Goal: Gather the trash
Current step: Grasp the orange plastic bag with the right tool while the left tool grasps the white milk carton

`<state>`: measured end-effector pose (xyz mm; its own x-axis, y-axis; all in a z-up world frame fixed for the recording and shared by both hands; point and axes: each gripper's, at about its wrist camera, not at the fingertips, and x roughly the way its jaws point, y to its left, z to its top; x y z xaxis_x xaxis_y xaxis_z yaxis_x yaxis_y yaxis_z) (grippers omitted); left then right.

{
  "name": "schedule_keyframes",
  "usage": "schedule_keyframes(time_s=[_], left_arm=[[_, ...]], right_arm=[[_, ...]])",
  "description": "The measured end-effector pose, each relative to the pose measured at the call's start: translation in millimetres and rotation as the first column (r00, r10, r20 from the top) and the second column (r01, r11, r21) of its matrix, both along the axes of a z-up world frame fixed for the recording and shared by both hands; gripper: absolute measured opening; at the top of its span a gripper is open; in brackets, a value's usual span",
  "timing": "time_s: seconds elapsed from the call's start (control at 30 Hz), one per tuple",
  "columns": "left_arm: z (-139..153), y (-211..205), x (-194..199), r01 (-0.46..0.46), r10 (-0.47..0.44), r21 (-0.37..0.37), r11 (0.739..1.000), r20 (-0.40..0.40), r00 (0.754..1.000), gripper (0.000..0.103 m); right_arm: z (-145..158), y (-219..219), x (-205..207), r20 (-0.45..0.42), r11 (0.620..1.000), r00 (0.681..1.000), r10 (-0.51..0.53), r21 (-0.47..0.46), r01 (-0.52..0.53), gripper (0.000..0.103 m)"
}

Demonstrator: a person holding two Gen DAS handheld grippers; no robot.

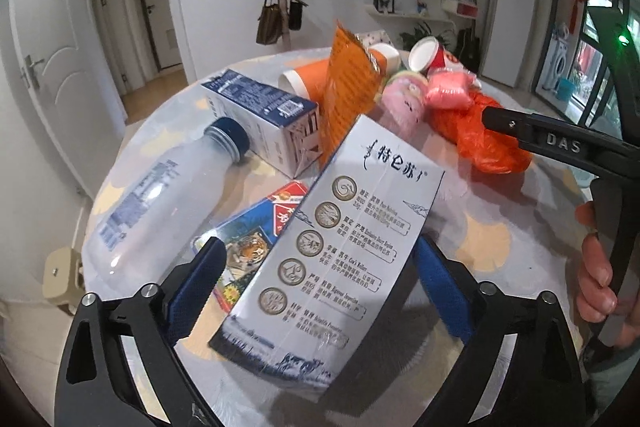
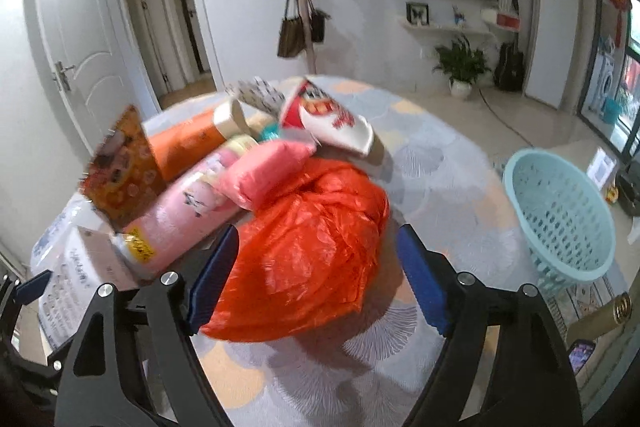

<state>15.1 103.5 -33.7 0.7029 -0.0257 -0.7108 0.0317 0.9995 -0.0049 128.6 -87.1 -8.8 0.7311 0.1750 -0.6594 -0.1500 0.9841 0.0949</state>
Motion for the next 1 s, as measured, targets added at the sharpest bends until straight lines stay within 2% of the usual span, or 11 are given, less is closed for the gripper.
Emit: schedule_keyframes(time_s=[0.07, 0.2, 0.27, 0.33, 0.43, 0.57, 0.63, 0.73, 0.9, 1.0], left_arm=[[-2.8, -2.2, 2.2, 0.001, -0.001, 0.008, 1.0, -0.009, 1.0, 0.077], [-3.6, -5.7, 1.2, 0.004, -0.003, 0.029, 1.0, -0.01, 1.0, 0.07], [-0.6, -5.5, -1.8, 0.008, -0.008, 0.015, 1.0, -0.004, 1.0, 0.059], [3.6, -5.8, -2.5, 0.009, -0.009, 0.004, 1.0, -0.001, 1.0, 0.056], [10.6, -8.9, -6.3, 0.007, -0.007, 0.012, 1.0, 0.03, 1.0, 0.054], [22.8, -16.1, -14.4, 0.012, -0.013, 0.014, 1.0, 0.062, 0.998, 0.053], [30.3, -19.4, -18.4, 0.021, -0.021, 0.0, 1.0, 0.087, 0.996, 0.052], [40.7, -26.4, -22.0, 0.036, -0.035, -0.005, 0.999, 0.115, 0.993, 0.052], [57.8, -43.4, -22.8, 0.079, -0.073, -0.027, 0.997, 0.161, 0.984, 0.052], [68.4, -58.6, -19.4, 0.108, -0.101, -0.028, 0.994, 0.193, 0.976, 0.052]], right_arm=[[-6.7, -3.2, 6.9, -0.039, 1.0, 0.999, -0.013, 0.01, 0.013, 0.077], [-14.6, -8.7, 17.5, -0.106, 0.999, 0.994, -0.018, 0.034, 0.022, 0.079], [-17.4, -10.0, 20.7, -0.13, 0.999, 0.991, -0.009, 0.043, 0.015, 0.079], [-19.4, -9.3, 23.1, -0.144, 0.999, 0.989, 0.009, 0.051, -0.002, 0.078], [-19.8, -6.3, 21.8, -0.143, 0.998, 0.989, 0.035, 0.047, -0.028, 0.057], [-16.1, -9.3, 15.0, -0.111, 0.998, 0.994, 0.012, 0.068, -0.005, 0.03], [-12.5, -16.2, 10.5, -0.093, 0.996, 0.996, -0.005, 0.083, 0.013, 0.024], [-5.1, -28.3, 2.2, -0.058, 0.995, 0.998, -0.032, 0.097, 0.037, 0.021], [19.8, -49.0, -16.8, 0.042, 0.993, 0.996, -0.084, 0.091, 0.08, 0.021], [33.5, -63.3, -22.3, 0.072, 0.992, 0.993, -0.094, 0.095, 0.087, 0.021]])
